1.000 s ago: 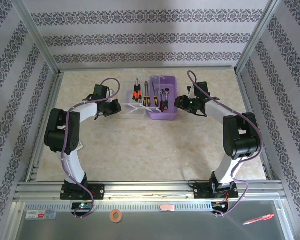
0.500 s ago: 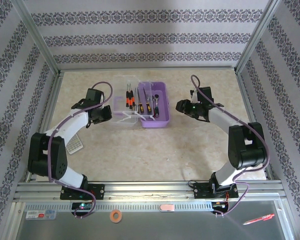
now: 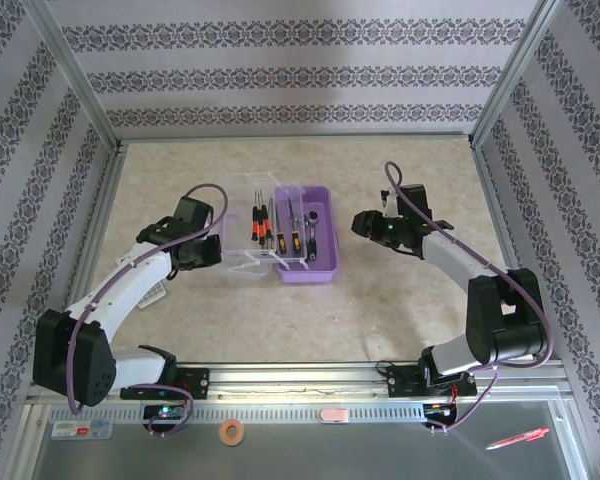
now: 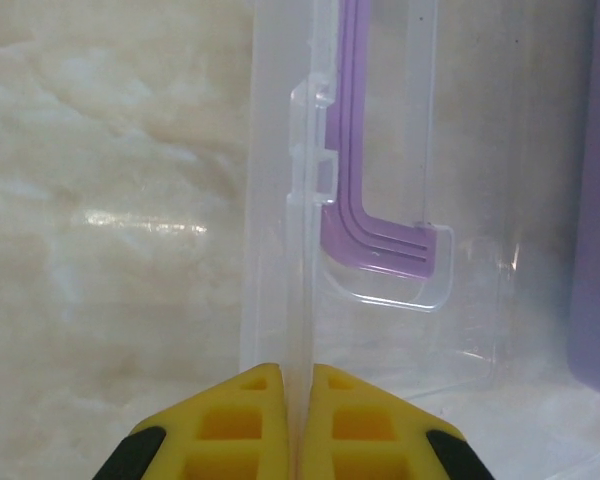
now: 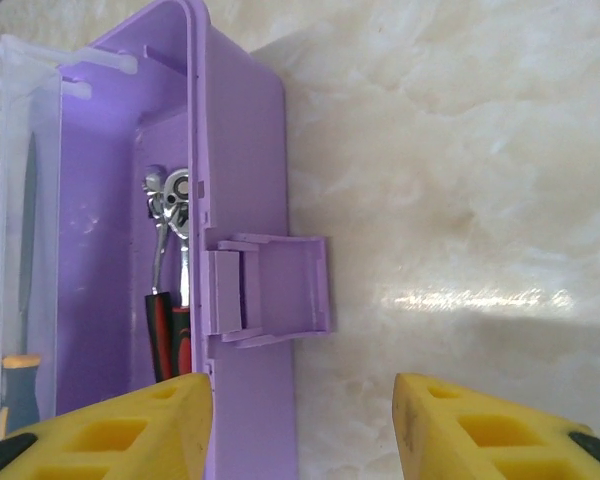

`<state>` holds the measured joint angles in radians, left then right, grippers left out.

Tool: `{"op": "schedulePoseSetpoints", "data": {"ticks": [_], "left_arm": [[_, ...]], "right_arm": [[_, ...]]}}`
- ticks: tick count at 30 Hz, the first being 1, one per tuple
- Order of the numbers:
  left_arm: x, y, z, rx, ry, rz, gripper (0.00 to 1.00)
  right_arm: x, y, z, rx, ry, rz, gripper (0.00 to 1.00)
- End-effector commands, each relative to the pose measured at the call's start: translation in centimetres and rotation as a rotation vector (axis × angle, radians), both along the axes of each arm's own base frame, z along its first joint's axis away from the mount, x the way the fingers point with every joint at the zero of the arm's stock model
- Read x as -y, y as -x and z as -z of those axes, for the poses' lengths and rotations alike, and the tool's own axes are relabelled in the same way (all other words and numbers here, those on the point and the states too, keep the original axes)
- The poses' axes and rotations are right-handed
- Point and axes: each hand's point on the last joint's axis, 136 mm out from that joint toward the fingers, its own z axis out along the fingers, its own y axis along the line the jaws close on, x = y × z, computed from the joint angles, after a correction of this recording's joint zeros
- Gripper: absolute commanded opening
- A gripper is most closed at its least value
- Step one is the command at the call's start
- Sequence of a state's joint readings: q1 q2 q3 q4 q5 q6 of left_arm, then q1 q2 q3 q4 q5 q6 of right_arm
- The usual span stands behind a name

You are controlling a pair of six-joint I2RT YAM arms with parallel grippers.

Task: Pack the tool kit

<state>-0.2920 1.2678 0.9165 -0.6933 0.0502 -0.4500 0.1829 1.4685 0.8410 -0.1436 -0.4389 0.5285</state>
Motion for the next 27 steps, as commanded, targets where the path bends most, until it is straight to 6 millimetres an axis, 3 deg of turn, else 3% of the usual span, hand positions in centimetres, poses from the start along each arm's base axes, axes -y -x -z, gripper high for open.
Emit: {"op": "schedulePoseSetpoints", "data": {"ticks": [1, 8, 15, 20, 27], "left_arm": [[1.2, -0.4, -3.2, 0.091, 0.015, 0.039, 0.00], [0.6, 0.4, -4.6, 0.089, -0.095, 0.063, 0.00], [1.8, 1.0, -6.8, 0.125, -0.151, 0.108, 0.00], [3.1, 1.5, -7.9, 0.143, -0.180, 0.138, 0.00], [5.5, 1.7, -8.1, 0.141, -0.162, 0.183, 0.00]], "right_arm": [[-1.2, 1.0, 1.4, -0.040, -0.001, -0.031, 0.51], [-1.1, 2.7, 4.6, -0.098, 0.085, -0.046, 0.50], [-4.0, 4.9, 6.8, -0.143, 0.065, -0.096, 0.49], [-6.3, 6.1, 7.3, -0.161, 0.010, -0.131, 0.49], [-7.4, 6.6, 7.0, -0.161, -0.034, -0.144, 0.49]]}}
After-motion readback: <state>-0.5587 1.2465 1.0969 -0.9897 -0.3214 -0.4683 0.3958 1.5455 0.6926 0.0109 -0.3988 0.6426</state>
